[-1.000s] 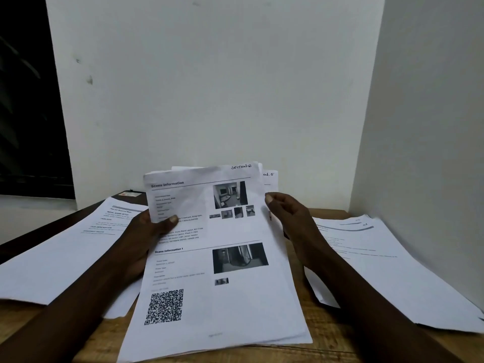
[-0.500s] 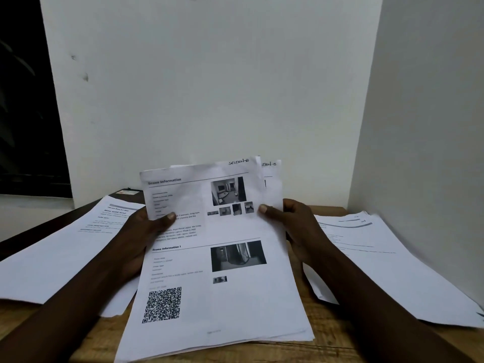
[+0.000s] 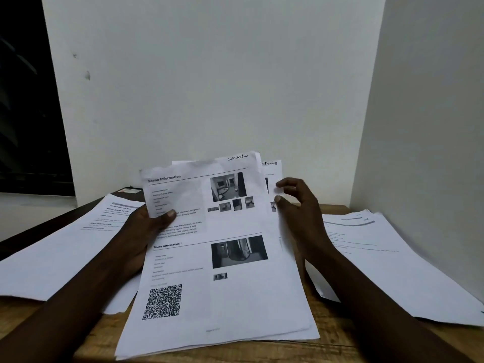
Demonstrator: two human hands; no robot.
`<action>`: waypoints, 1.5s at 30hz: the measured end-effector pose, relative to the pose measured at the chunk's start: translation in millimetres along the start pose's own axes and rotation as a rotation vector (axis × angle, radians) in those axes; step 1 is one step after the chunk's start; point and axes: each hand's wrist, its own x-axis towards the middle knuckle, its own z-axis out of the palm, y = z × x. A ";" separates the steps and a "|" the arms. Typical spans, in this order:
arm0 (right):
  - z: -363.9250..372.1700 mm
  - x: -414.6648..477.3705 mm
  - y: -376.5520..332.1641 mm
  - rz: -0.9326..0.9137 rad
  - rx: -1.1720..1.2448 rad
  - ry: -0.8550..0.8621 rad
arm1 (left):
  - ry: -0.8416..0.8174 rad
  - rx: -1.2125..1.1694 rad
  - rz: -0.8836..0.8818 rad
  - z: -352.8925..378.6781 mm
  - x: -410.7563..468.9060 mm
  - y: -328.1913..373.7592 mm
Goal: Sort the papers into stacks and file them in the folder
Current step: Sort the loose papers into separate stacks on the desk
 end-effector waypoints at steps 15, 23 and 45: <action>2.1 -2.2 0.6 0.335 0.384 -0.171 | -0.033 0.006 0.010 6.3 -5.3 2.7; 3.4 -1.6 0.8 0.181 0.219 -0.066 | -0.017 0.003 0.014 5.0 -4.6 2.4; 5.5 -3.2 -1.0 0.304 0.381 -0.126 | -0.041 -0.001 0.009 4.3 -4.0 3.2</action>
